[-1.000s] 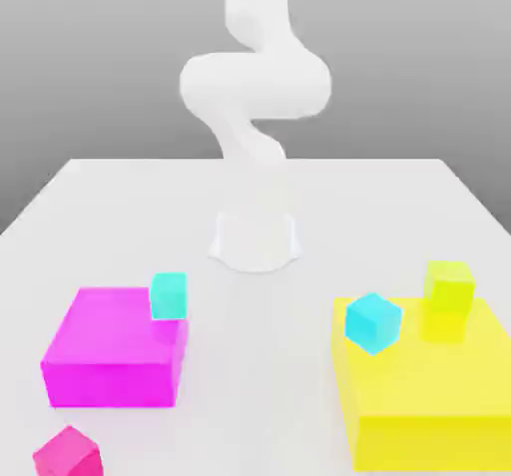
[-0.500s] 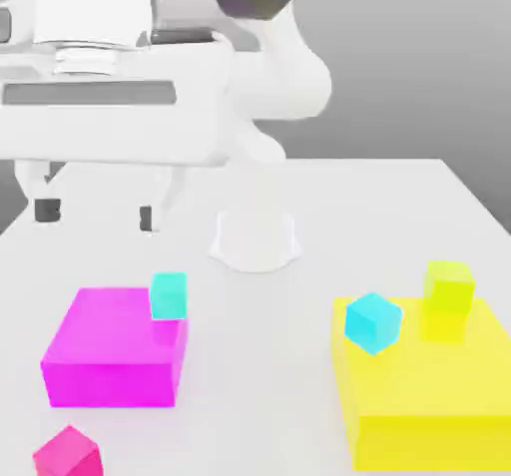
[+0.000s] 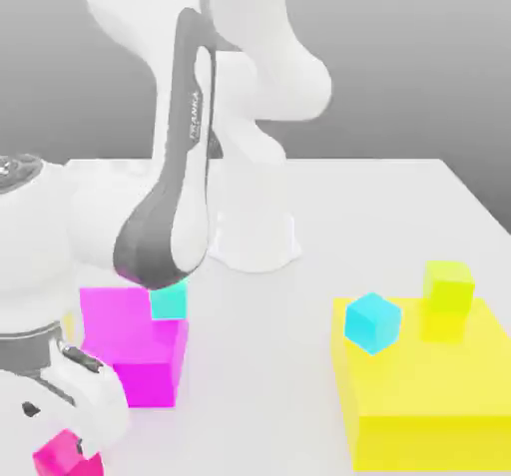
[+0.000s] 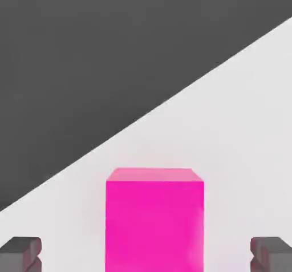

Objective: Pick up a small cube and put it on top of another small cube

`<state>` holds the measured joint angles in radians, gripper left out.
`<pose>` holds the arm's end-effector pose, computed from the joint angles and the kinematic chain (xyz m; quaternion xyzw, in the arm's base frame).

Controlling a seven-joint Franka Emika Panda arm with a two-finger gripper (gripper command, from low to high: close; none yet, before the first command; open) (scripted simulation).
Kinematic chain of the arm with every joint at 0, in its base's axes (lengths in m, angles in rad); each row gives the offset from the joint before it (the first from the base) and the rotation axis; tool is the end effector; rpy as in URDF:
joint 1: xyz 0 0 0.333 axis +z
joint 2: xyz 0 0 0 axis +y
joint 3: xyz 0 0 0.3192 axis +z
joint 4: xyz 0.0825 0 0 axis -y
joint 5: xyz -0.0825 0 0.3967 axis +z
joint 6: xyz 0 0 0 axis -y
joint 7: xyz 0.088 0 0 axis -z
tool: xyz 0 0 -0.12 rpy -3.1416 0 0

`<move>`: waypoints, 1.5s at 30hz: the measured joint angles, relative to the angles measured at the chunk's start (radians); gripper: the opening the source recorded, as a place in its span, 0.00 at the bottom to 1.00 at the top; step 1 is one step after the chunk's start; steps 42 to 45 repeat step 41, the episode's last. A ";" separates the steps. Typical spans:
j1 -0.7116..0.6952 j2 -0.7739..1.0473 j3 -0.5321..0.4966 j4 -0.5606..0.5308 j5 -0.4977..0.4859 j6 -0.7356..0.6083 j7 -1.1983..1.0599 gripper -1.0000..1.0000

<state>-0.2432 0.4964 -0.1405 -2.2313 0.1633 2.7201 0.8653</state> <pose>0.5040 -0.2139 0.1266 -0.7708 0.6371 -0.0007 0.0002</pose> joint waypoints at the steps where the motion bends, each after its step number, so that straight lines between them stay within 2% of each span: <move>1: -0.007 0.028 0.008 0.006 0.007 0.022 -0.005 0.00; 8: -0.008 0.031 0.009 0.007 0.008 0.024 -0.005 0.00; 13: 0.030 -0.126 -0.007 -0.035 -0.036 -0.091 0.017 0.00; 21: 0.211 -0.385 0.191 -0.182 -0.043 -0.195 -0.086 0.00; 25: 0.432 -0.553 0.292 -0.273 -0.025 -0.268 -0.174 0.00; 32: 0.644 -0.817 0.442 -0.420 -0.004 -0.379 -0.305 0.00; 37: 0.665 -0.727 0.491 -0.486 -0.030 -0.226 -0.300 0.00; 38: 0.663 -0.704 0.495 -0.494 -0.037 -0.194 -0.295 1.00; 45: 0.663 -0.704 0.495 -0.494 -0.037 -0.194 -0.295 1.00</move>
